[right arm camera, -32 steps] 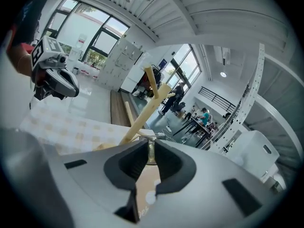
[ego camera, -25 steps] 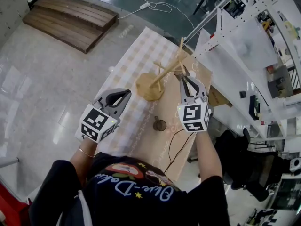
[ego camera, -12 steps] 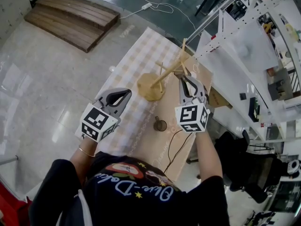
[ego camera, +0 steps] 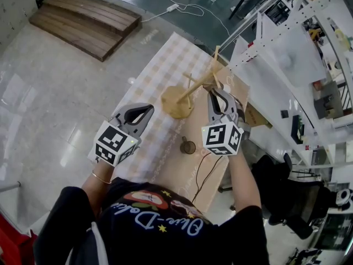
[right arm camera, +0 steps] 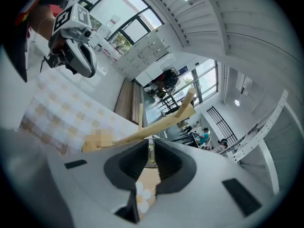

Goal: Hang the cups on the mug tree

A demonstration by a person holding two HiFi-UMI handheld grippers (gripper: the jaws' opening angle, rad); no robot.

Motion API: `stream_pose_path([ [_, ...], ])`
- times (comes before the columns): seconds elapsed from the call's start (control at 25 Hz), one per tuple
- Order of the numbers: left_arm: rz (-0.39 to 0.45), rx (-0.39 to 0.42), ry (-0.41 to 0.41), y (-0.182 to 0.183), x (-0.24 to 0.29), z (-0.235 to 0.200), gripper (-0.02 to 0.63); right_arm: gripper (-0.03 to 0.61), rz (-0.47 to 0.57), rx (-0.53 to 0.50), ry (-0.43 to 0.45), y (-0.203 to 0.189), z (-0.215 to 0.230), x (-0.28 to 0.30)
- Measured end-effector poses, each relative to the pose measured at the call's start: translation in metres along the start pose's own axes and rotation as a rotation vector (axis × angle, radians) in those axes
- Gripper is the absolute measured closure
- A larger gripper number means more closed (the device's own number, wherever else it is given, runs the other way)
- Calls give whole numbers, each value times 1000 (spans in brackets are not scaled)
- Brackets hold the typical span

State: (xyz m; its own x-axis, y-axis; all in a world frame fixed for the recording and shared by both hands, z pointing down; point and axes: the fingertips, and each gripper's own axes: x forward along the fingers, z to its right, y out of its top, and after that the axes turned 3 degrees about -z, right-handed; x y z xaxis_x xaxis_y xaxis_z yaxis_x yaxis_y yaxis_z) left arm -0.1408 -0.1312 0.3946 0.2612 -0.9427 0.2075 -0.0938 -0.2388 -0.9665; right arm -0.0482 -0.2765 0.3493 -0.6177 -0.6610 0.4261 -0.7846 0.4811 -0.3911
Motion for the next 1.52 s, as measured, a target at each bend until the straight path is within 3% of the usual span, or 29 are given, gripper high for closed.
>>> stream_pose_path([
  [0.92,-3,9,3,0,-2,1,606,531,-25,-153,-44,-3,-11,1],
  [1.52,-12,20,9,1,-4,3,606,531,-34,-145,-55,-11,-17,2],
])
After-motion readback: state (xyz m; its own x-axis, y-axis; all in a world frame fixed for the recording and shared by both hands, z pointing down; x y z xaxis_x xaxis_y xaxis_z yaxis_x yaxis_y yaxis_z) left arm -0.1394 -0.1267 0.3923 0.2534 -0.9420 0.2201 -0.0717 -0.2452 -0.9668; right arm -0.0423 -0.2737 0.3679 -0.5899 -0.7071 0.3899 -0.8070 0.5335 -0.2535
